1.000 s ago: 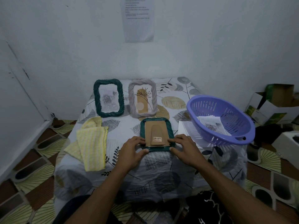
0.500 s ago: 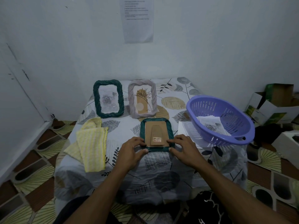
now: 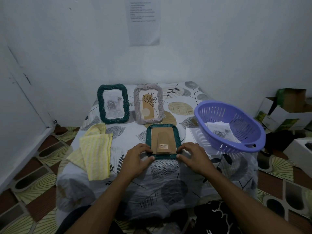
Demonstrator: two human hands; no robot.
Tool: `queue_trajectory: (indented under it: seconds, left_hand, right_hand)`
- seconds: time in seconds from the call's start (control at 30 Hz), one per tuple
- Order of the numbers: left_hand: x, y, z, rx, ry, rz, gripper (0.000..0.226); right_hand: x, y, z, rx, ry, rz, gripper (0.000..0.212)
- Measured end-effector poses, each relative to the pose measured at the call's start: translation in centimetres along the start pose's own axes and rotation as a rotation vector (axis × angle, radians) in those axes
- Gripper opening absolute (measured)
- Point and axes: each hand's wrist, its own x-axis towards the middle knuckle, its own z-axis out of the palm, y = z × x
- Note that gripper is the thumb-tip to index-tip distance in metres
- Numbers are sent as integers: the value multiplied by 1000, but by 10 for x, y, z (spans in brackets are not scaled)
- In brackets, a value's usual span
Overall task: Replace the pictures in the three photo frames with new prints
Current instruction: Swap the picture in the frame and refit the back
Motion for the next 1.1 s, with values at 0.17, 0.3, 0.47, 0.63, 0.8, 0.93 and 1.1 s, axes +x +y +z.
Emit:
queue_trajectory:
  seconds: [0.17,0.3,0.47,0.63,0.8,0.93,1.1]
  left_hand:
    - [19,12,6,119,28,-57,35]
    - [44,37,19,178,-19,-102,46]
    - [70,63,33,85,-144,-310,68]
    - [82,78,29,74,-170,-503,111]
    - [82,71,9,-469,-2,-520,59]
    - [72,66,-12,-980,-26,-487,33]
    - [50,52,-27,-1493,-92,-587,42]
  right_hand:
    - [18,-8,-2,28,51,114,18]
    - [34,-15,2,59,87,226,24]
    - [44,-28,-5,409,145,375,32]
    - [50,-54,-21,802,172,352,27]
    - [58,-70,-31,868,109,283,28]
    - [68,-63,-28,801,128,342,17]
    - [71,-59,-9,912,55,530,38]
